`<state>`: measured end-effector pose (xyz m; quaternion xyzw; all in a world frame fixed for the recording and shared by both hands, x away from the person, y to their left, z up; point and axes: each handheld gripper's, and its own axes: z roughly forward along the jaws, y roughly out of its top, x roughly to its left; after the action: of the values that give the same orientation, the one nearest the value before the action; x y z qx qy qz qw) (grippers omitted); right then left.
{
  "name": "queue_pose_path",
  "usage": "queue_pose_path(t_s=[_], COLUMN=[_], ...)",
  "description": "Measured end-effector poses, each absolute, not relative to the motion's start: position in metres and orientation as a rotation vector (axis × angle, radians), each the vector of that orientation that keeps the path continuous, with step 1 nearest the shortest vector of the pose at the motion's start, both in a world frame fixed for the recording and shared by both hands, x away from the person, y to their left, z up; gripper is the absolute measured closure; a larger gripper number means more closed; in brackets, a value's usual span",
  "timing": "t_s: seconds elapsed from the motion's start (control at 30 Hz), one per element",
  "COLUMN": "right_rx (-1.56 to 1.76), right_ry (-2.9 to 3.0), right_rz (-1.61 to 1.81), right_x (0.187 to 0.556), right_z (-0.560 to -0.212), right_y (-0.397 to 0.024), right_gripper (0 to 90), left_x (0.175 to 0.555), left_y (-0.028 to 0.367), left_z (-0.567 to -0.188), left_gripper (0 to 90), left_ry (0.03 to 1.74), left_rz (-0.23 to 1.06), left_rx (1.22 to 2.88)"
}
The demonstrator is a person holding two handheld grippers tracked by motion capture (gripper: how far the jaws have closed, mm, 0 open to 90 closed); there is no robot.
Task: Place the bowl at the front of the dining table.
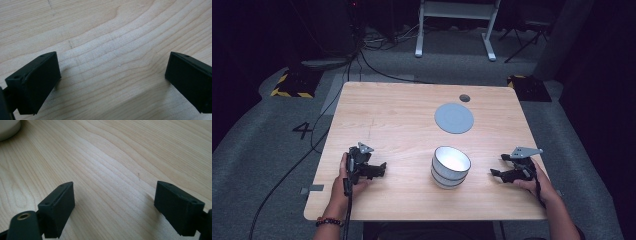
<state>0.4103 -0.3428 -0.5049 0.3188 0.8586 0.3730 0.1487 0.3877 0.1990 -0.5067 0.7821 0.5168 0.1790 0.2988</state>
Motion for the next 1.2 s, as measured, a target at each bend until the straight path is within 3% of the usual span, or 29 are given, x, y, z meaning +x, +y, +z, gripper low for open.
queue_pose_path(t_s=[0.63,1.2], right_rx=[0.888,0.811], right_ry=[2.526,2.512], right_rz=[1.057,1.130], right_x=[0.411,0.397], right_z=[-0.500,-0.470], right_y=[-0.344,-0.333], right_gripper=[19.2,20.5], left_x=[0.387,0.387], left_y=[0.199,0.199], left_z=[-0.506,-0.507], left_gripper=[0.0,0.0], left_ry=[1.375,1.375], left_rz=[0.480,0.474], left_rx=[2.079,2.078])
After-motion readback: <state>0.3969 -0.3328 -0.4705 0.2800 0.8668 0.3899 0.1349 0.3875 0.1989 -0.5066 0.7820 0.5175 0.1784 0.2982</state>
